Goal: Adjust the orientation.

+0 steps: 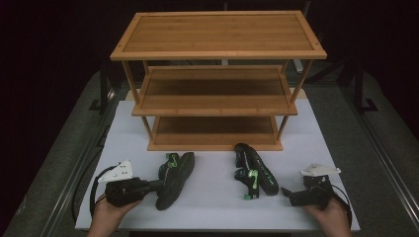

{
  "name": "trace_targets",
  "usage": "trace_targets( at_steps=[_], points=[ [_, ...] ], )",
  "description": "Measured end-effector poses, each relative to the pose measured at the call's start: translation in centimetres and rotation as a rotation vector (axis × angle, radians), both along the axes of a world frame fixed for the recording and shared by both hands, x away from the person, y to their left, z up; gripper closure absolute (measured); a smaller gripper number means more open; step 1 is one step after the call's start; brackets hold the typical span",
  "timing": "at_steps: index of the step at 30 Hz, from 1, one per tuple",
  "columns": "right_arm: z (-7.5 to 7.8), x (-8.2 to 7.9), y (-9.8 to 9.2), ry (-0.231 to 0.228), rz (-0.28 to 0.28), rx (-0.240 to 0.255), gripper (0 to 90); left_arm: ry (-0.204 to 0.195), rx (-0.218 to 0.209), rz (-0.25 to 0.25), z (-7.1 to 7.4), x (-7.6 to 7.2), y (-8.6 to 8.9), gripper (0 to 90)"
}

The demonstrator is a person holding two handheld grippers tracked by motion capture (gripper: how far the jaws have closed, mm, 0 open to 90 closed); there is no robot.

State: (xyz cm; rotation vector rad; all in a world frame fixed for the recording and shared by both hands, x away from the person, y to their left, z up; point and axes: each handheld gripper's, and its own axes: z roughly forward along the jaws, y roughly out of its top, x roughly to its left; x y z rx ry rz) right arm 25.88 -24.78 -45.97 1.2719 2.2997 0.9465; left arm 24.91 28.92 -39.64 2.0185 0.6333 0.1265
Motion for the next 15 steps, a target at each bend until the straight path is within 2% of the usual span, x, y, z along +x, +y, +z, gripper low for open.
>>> trace_targets(
  at_steps=[8,15],
  points=[
    [0.0,0.0,0.0,-0.002,0.002,-0.001,0.0,0.000,0.003,-0.023,0.0,0.0,-0.5,89.9],
    [0.0,0.0,0.0,-0.002,0.002,-0.001,0.0,0.019,-0.042,-0.077,0.0,0.0,-1.8,90.0]
  ],
)
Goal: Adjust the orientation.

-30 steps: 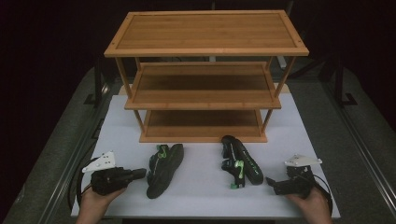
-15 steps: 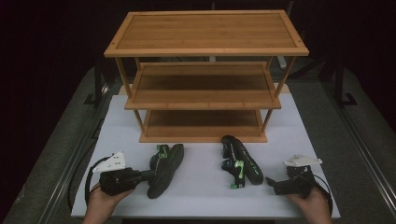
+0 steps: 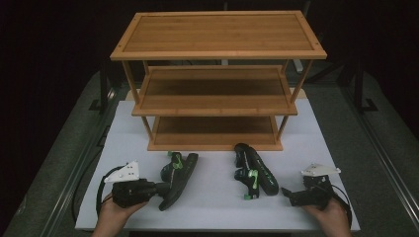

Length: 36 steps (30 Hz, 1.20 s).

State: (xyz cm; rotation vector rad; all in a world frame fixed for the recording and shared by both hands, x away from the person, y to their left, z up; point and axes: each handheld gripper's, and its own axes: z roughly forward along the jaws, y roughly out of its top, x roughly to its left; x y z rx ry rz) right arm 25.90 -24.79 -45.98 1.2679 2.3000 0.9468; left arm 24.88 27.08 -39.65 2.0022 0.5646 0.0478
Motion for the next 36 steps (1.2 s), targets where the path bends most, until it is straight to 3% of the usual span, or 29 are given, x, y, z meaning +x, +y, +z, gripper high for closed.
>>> trace_targets(
  at_steps=[8,15,25,28,31,36],
  points=[
    [0.0,0.0,0.0,0.000,0.000,0.000,0.0,0.037,-0.040,-0.034,-0.5,0.2,-0.6,90.0],
    [0.0,0.0,0.0,0.001,-0.001,0.000,0.0,0.039,-0.037,-0.058,-0.7,0.1,-1.5,90.0],
    [0.0,0.0,0.0,0.001,-0.001,0.001,0.0,0.037,0.015,-0.143,-1.5,-0.4,-4.6,90.0],
    [0.0,0.0,0.0,0.000,-0.001,0.001,0.0,0.039,0.077,-0.187,-2.2,-0.7,-6.1,90.0],
    [0.0,0.0,0.0,0.000,-0.001,0.001,0.0,0.025,0.116,-0.186,-2.6,-0.9,-6.6,90.0],
    [0.0,0.0,0.0,0.001,-0.001,0.001,0.0,0.033,0.101,-0.186,-2.5,-0.8,-6.3,90.0]
  ],
)
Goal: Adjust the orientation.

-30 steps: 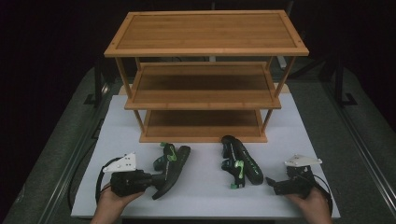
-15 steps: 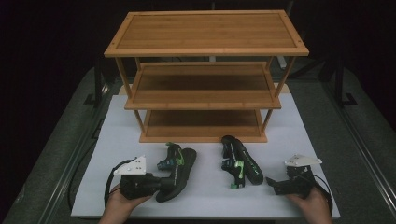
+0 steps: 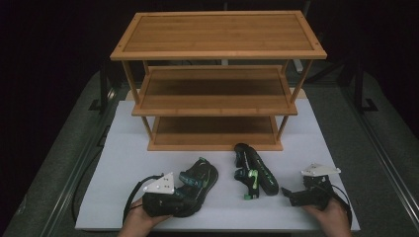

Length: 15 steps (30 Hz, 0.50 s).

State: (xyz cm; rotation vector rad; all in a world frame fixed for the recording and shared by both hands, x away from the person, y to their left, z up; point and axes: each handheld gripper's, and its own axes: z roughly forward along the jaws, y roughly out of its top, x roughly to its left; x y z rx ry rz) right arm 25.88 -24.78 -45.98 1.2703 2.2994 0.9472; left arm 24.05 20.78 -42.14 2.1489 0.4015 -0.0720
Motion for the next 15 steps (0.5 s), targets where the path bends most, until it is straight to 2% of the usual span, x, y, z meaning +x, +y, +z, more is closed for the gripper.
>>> trace_targets(
  at_steps=[2,4,6,7,8,9,10,11,14,15],
  points=[
    [0.0,0.0,0.0,0.000,0.000,0.000,0.0,-0.011,-0.010,-0.009,0.4,-0.2,-0.1,90.0],
    [0.0,0.0,0.0,0.000,0.000,0.000,0.0,-0.017,-0.015,-0.011,0.7,-0.2,-0.1,83.8],
    [0.0,0.0,0.0,0.000,0.000,0.000,0.0,-0.031,-0.040,0.003,1.8,-0.2,0.3,78.2],
    [0.0,0.0,0.0,-0.001,0.001,0.000,0.0,-0.031,-0.040,0.003,1.8,-0.2,0.3,76.1],
    [0.0,0.0,0.0,0.001,-0.001,0.000,0.0,-0.050,-0.055,0.018,2.6,0.1,0.5,72.9],
    [0.0,0.0,0.0,0.001,-0.001,0.000,0.0,-0.050,-0.055,0.018,2.6,0.1,0.5,69.5],
    [0.0,0.0,0.0,-0.001,0.001,0.000,0.0,-0.067,-0.056,0.032,3.4,0.7,0.7,66.3],
    [0.0,0.0,0.0,-0.001,0.001,0.000,0.0,-0.067,-0.056,0.032,3.4,0.7,0.7,63.0],
    [0.0,0.0,0.0,-0.001,0.001,0.000,0.0,-0.081,-0.047,0.068,4.6,2.4,0.9,58.5],
    [0.0,0.0,0.0,-0.001,0.001,0.000,0.0,-0.081,-0.047,0.068,4.6,2.4,0.9,57.3]
  ],
)
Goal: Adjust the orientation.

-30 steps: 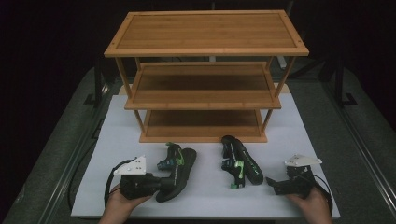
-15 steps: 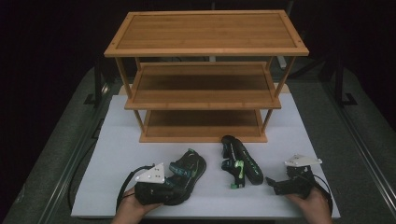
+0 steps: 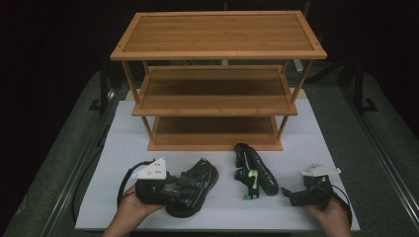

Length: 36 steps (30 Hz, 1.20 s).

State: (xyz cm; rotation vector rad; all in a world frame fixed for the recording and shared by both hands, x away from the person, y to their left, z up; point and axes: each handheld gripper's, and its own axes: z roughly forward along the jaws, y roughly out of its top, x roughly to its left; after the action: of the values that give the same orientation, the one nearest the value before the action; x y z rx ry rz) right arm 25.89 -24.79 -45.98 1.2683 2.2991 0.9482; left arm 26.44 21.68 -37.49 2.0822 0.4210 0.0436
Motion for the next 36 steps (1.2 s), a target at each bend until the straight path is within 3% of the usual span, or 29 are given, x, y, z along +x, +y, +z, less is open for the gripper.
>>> trace_targets(
  at_steps=[1,8,11,15,20,24,26,30,36],
  points=[
    [0.0,0.0,0.0,0.001,-0.001,0.000,0.0,-0.005,0.004,0.011,0.3,1.0,0.0,56.5],
    [0.0,0.0,0.0,0.001,-0.001,0.001,0.0,-0.027,0.023,0.036,0.9,4.0,-0.9,53.8],
    [0.0,0.0,0.0,-0.001,0.000,0.001,0.0,-0.017,0.033,0.024,0.9,6.0,-1.9,54.8],
    [0.0,0.0,0.0,-0.001,0.000,0.001,0.0,-0.013,0.044,-0.003,0.6,7.2,-3.1,57.1],
    [0.0,0.0,0.0,-0.001,0.000,0.001,0.0,-0.016,0.062,-0.027,0.2,7.6,-4.3,61.7],
    [0.0,0.0,0.0,-0.001,0.000,0.001,0.0,-0.021,0.067,-0.052,0.0,7.9,-4.8,81.1],
    [0.0,0.0,0.0,-0.001,0.000,0.001,0.0,-0.025,0.061,-0.055,0.0,8.0,-4.9,86.1],
    [0.0,0.0,0.0,-0.001,0.000,0.001,0.0,-0.021,0.068,-0.054,0.1,8.2,-4.8,88.5],
    [0.0,0.0,0.0,-0.001,0.000,0.002,0.0,-0.036,0.072,-0.013,0.8,8.2,-3.4,88.9]
  ],
)
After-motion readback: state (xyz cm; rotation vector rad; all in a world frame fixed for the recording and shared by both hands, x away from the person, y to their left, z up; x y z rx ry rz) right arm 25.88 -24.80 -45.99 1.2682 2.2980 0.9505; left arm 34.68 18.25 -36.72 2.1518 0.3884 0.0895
